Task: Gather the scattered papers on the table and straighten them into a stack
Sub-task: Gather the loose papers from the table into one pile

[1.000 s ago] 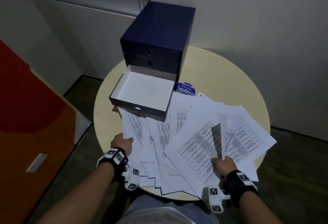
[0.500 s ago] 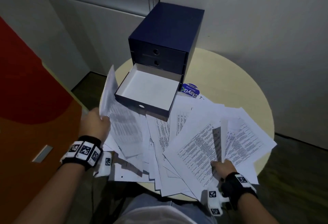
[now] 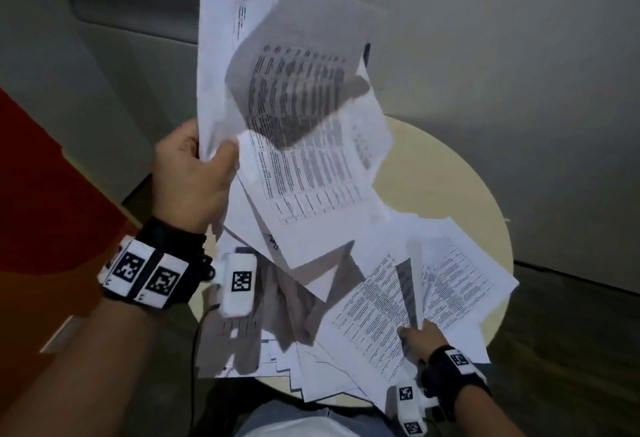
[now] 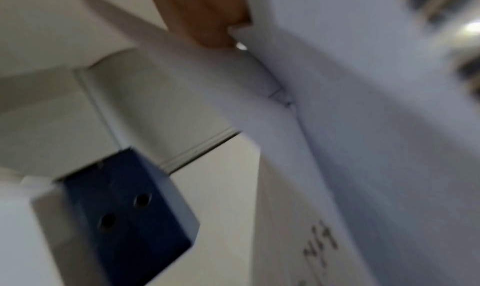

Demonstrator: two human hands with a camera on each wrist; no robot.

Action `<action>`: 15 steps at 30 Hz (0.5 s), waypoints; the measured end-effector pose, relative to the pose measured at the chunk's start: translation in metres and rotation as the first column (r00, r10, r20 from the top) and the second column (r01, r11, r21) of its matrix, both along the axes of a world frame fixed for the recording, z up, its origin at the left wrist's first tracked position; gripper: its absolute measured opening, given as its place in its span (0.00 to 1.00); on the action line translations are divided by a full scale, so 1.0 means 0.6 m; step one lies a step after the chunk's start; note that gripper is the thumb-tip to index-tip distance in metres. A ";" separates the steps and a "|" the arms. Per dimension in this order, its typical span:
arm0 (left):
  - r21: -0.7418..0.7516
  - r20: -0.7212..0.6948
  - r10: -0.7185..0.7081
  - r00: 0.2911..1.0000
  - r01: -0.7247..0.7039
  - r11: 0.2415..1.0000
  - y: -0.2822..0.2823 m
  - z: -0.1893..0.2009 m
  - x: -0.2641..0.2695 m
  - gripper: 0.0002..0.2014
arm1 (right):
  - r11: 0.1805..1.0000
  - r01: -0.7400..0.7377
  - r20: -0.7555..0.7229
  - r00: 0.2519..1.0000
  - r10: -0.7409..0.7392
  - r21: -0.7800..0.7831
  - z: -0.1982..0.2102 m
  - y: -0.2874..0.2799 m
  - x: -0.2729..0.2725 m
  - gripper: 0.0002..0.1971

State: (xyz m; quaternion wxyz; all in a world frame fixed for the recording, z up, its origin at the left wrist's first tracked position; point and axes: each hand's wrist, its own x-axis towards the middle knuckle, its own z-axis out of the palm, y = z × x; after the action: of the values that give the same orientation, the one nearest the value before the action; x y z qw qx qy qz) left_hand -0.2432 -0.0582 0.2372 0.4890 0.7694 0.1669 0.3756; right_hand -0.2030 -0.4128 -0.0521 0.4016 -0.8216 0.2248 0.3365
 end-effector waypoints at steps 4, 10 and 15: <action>-0.234 -0.213 -0.287 0.934 0.236 0.943 -0.030 -0.098 0.030 0.10 | 0.992 0.012 0.052 0.998 -0.019 0.124 -0.007 -0.015 -0.013 0.20; -0.344 -0.540 -0.375 0.753 0.209 0.916 -0.084 -0.280 0.007 0.13 | 0.926 0.231 0.015 0.969 -0.246 0.300 0.003 -0.033 -0.019 0.22; -0.282 -0.664 -0.354 0.659 0.218 0.934 -0.133 -0.343 -0.021 0.14 | 0.885 0.368 0.077 0.912 -0.404 0.285 -0.004 -0.051 -0.011 0.28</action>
State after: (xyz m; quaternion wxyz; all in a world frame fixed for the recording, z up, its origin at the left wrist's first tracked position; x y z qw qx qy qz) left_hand -0.2557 -0.1379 0.0312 0.5073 0.8234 0.2501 -0.0454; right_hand -0.2093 -0.4436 -0.0547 0.5808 -0.7199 0.3096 0.2206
